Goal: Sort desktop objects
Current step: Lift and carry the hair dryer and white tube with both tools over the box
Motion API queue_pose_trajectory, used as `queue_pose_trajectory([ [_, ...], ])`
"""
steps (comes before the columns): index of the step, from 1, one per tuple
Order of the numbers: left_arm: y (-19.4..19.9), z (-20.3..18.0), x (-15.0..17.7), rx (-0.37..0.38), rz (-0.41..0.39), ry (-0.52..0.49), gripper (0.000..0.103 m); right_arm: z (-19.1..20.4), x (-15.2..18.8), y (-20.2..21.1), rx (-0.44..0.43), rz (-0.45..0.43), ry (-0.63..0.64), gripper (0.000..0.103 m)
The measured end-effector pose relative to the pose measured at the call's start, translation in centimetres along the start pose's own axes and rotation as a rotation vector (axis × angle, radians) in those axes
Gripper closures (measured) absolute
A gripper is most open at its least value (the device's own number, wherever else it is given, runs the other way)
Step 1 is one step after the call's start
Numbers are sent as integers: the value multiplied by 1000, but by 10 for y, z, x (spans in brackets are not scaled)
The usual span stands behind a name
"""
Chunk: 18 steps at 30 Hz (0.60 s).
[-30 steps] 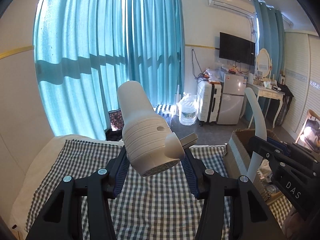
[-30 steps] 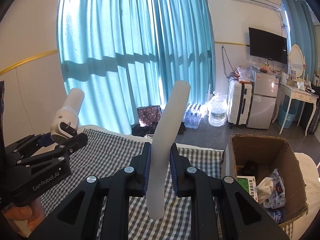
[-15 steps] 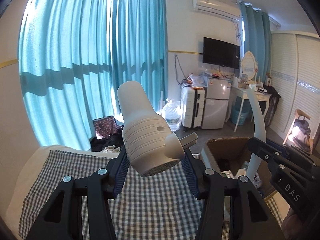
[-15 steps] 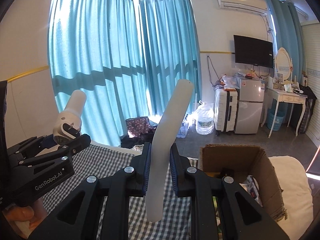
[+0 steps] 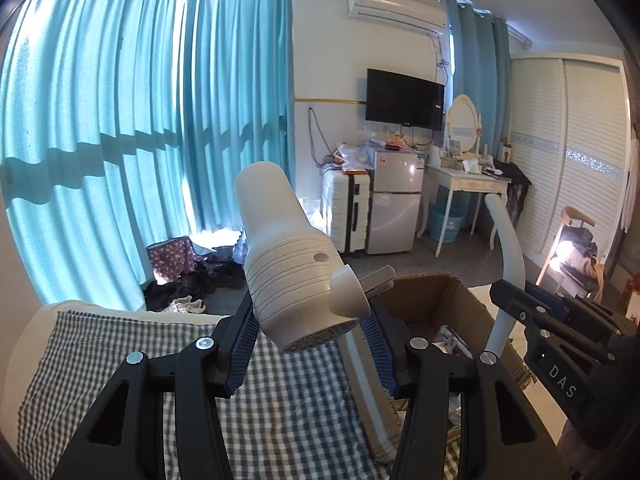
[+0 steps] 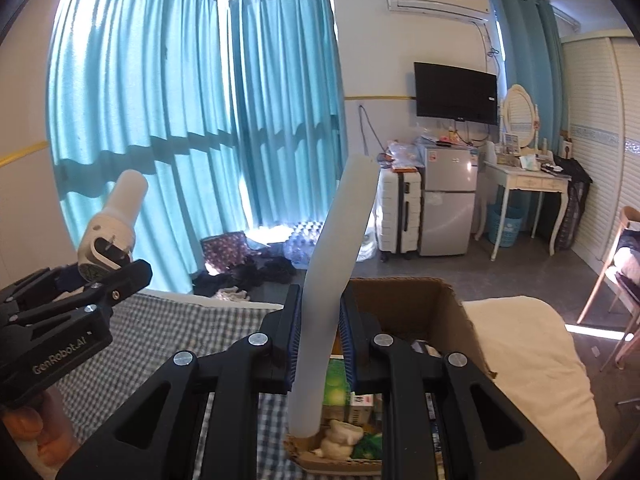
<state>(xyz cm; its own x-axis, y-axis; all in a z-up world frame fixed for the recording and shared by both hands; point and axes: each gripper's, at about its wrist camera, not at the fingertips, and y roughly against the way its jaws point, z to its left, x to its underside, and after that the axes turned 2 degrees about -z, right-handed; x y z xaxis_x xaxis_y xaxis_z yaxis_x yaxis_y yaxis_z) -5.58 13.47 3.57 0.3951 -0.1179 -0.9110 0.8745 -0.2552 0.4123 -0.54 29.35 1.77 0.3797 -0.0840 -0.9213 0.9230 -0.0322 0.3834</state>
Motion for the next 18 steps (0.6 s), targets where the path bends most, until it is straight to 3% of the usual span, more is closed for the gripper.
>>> queue_pose_trajectory([
  [18,-76,-76,19,121,94,-38,51,-79,13,-17,129,36,-92,86],
])
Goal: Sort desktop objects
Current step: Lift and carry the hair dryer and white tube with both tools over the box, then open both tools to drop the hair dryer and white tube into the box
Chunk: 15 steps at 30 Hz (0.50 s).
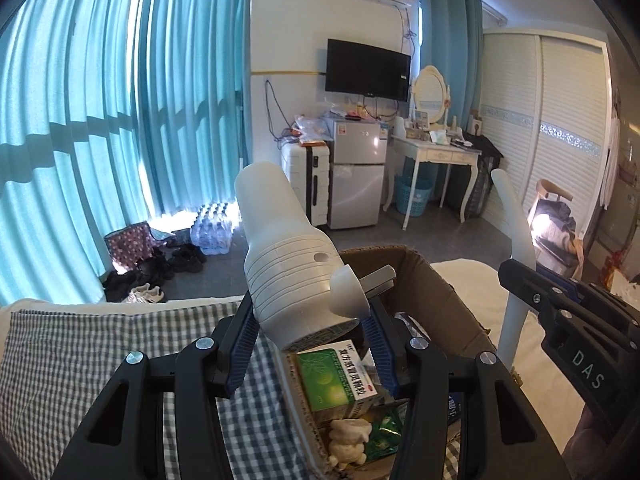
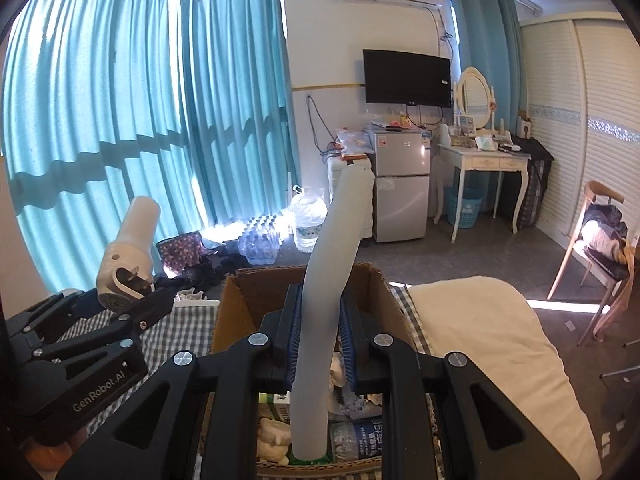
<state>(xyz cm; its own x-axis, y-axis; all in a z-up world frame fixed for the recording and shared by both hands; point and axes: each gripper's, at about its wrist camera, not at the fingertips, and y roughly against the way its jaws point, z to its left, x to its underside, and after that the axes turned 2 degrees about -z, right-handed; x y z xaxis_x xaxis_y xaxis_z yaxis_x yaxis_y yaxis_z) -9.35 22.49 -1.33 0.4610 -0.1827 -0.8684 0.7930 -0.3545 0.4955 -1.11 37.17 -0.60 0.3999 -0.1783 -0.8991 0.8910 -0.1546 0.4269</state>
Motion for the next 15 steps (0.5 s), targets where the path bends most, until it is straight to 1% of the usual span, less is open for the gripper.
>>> queue_pose_trajectory([
  [3,-19,-8,3,21,25,-5,51,-14,4,-11,6,23,-38,86],
  [7,-44,-22,9,54,70,-24,51,-22,14,-30,13,69,-49,86],
  [10,-66,-26,16,51,125,-28,51,-22,21,-48,14,122,-30,86],
  [13,-90,-21,23,52,192,12,51,-20,30,-64,22,182,11,86],
  [15,-101,-20,26,62,223,19,51,-22,40,-77,28,253,24,86],
])
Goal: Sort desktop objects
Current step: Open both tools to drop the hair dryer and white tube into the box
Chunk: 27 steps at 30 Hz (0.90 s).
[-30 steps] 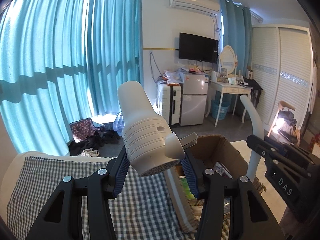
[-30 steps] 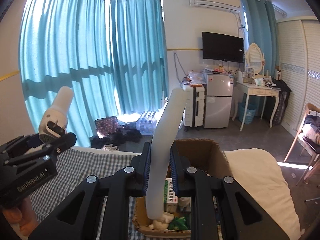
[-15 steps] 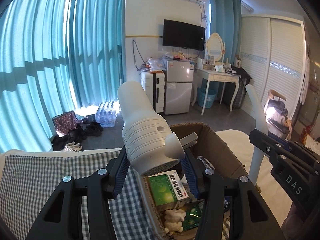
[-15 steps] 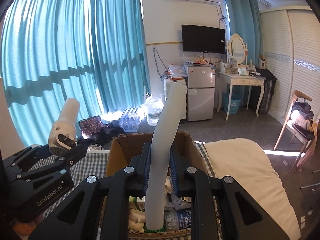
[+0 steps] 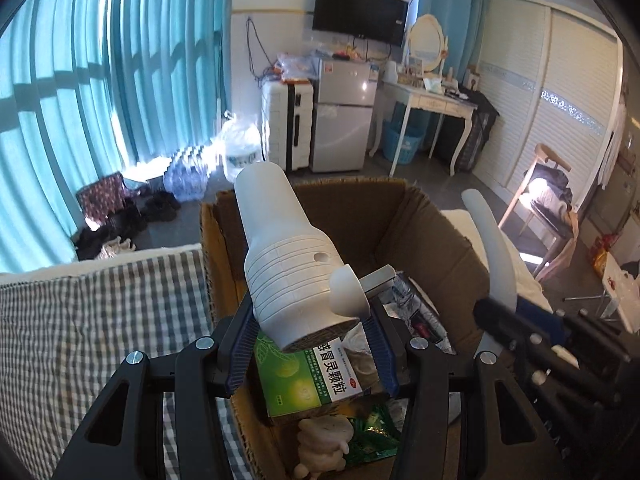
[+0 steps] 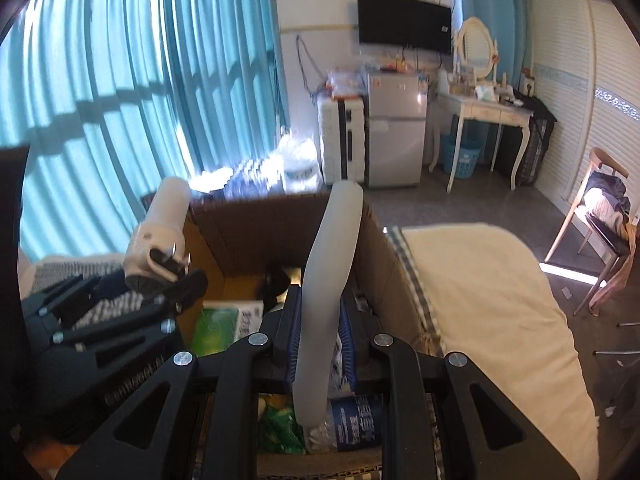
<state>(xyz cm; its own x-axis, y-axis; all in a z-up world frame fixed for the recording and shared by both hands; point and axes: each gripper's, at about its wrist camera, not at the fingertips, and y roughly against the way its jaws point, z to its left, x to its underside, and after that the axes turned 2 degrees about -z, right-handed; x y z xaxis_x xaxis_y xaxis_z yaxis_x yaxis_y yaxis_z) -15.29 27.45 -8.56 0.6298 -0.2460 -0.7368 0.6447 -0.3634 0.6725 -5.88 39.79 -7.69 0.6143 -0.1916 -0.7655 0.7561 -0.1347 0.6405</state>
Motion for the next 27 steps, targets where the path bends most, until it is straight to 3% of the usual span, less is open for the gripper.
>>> queue_pose_trajectory([
  [6,-27,-7,6,-5,79,-41,51,-11,11,-31,-12,102,-25,86],
  [11,-47,-3,5,30,205,-35,50,-16,17,-50,-6,172,-24,86],
  [18,-42,1,7,6,196,-21,46,-17,25,-56,22,230,-10,82],
  [20,-38,1,6,-1,182,-15,46,-17,26,-54,29,233,0,77],
  [22,-31,5,5,-3,159,-2,45,-17,26,-48,59,215,13,55],
  [24,-25,7,2,-6,140,2,43,-16,25,-40,68,179,16,46],
  [27,-11,11,-2,-25,103,8,38,-18,22,-27,43,139,-13,46],
])
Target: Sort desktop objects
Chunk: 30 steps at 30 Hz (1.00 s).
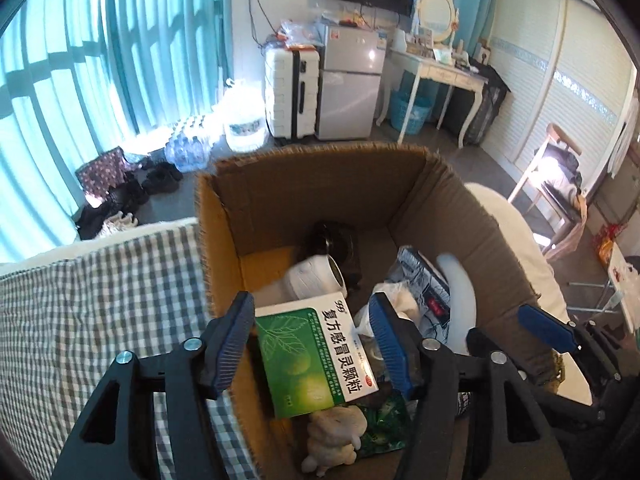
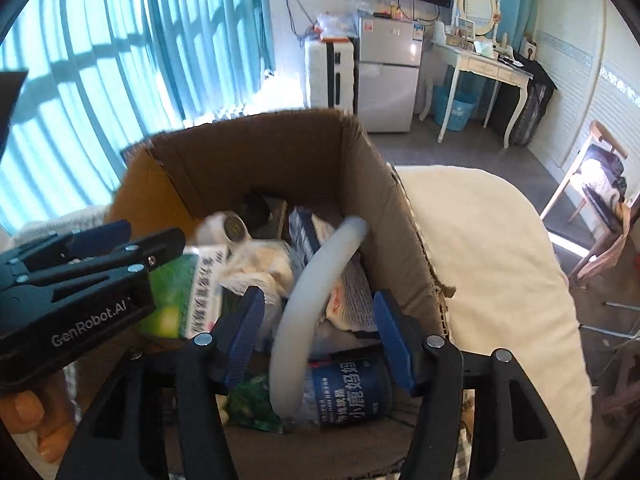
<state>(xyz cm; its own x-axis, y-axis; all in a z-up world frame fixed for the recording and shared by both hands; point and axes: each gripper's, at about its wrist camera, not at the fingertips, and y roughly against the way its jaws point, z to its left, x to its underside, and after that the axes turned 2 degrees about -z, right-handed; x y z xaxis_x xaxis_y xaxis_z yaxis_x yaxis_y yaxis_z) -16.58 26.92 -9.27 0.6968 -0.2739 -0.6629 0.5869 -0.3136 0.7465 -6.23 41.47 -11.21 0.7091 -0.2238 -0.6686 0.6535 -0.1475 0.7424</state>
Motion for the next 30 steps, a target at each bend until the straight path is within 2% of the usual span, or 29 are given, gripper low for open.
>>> queue_pose_trajectory([
  [3,18,6,-3,-23,-38,20,28,1,-3,12,21,-39,-3,44],
  [8,50,13,-8,-40,-104,24,20,6,-11,32,19,-111,-11,33],
  [10,64,15,-10,-43,-136,25,12,6,-13,44,25,-151,-9,18],
  [12,80,16,-10,-53,-186,23,1,8,-15,57,39,-201,-3,10],
  [14,95,15,-10,-64,-233,17,0,6,-16,68,30,-257,-13,8],
  [17,119,15,-11,-80,-294,0,0,5,-19,81,-13,-305,-46,1],
  [20,147,18,-13,-69,-352,-12,0,6,-22,97,-30,-348,-62,0],
  [24,173,22,-15,-84,-392,-16,0,11,-25,109,-30,-370,-52,0],
  [30,206,39,-12,-121,-439,-15,0,16,-27,132,-119,-408,-58,0],
])
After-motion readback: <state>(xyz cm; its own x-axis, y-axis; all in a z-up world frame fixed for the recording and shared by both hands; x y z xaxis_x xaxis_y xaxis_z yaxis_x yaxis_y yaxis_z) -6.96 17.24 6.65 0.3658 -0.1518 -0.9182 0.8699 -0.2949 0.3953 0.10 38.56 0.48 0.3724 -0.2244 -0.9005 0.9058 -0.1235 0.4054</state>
